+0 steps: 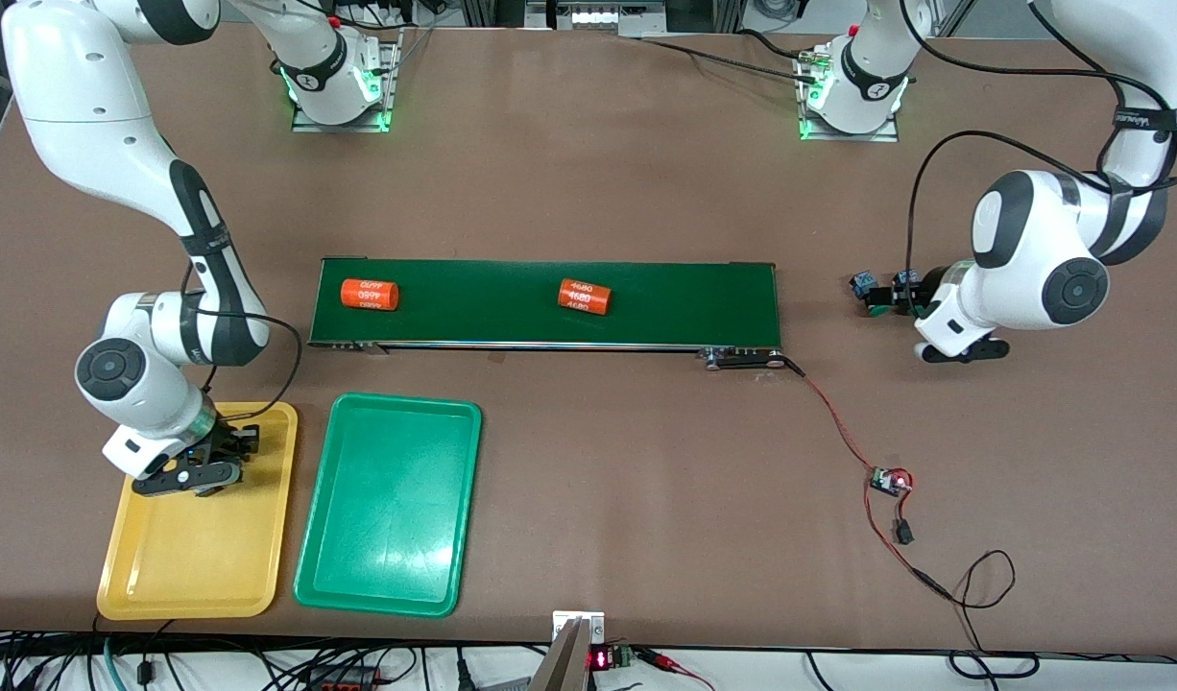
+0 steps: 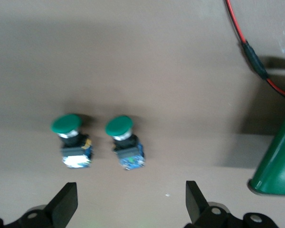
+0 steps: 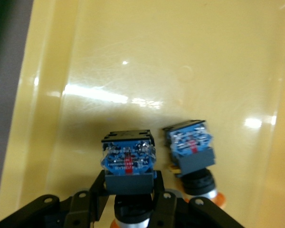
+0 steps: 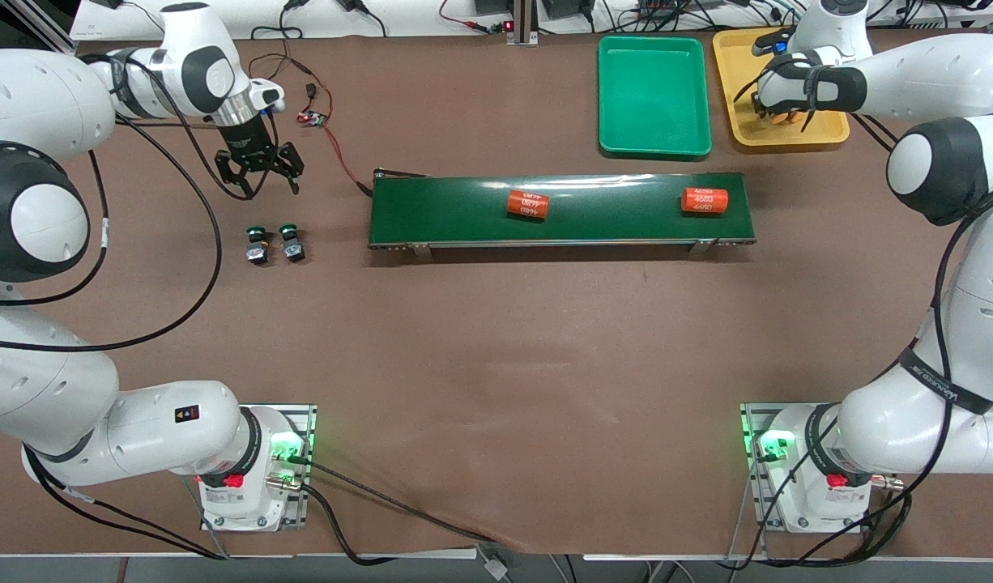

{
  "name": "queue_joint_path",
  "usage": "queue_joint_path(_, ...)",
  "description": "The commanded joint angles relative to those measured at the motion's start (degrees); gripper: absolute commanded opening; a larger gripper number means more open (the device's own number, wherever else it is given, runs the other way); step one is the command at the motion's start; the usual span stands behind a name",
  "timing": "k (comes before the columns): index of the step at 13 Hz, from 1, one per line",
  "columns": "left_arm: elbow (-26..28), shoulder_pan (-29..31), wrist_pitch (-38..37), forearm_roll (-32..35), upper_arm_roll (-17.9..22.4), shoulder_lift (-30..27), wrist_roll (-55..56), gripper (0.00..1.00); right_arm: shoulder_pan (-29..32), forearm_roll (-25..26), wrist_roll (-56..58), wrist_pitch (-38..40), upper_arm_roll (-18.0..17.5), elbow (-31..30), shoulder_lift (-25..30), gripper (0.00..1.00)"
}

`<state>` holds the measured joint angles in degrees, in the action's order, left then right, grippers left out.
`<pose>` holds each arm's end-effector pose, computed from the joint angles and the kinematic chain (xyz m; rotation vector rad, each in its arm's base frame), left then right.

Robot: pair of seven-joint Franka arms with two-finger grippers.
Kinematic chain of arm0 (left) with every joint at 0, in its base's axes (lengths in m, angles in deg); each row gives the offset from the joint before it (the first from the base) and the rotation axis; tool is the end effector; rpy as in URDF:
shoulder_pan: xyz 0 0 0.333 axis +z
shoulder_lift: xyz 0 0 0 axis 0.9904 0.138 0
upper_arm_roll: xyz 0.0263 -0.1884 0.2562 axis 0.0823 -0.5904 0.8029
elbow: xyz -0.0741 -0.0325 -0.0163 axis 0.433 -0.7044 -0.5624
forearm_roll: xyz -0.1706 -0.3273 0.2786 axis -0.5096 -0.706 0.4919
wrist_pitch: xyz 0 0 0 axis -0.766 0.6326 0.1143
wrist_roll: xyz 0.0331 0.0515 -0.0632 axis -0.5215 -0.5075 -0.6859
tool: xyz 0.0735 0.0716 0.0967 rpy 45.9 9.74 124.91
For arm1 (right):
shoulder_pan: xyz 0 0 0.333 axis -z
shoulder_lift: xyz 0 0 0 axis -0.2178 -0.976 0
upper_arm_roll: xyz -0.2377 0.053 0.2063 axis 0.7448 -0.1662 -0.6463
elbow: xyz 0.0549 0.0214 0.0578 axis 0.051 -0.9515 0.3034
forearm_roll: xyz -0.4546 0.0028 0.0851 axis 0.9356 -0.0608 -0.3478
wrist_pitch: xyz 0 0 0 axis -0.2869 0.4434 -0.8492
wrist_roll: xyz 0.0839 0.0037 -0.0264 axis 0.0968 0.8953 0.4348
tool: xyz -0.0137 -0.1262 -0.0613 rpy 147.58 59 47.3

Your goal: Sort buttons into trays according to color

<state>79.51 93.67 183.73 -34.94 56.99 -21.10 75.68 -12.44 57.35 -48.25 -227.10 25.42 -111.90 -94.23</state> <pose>0.5691 -0.0281 0.1971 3.0075 0.1856 -0.6481 0.7702 -0.0287 0.1130 2.9588 0.3012 0.2091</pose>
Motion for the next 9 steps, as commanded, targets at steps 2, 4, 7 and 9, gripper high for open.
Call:
queue_joint_path(2, 2.9, -2.8, 2.9, -2.0, 1.1, 1.7, 4.0, 1.00, -0.7, -1.8, -0.6, -0.1, -0.1, 0.5, -0.4, 0.76)
queue_joint_path(4, 5.8, -3.3, 6.4, -1.9, 1.2, 2.3, 4.8, 1.00, -0.6, -2.0, 0.0, 0.9, -0.3, 0.2, 0.9, 1.00)
queue_joint_path(7, 11.2, -3.3, 14.6, -1.3, 2.1, 3.7, 4.8, 1.00, -0.9, -2.5, -0.4, 9.9, -2.2, 0.0, 6.1, 1.00)
queue_joint_path(9, 11.3, -3.4, 16.5, -0.7, 2.9, 5.1, 4.8, 1.00, -1.1, -2.5, -0.5, 14.9, -2.2, -0.2, 9.0, 1.00)
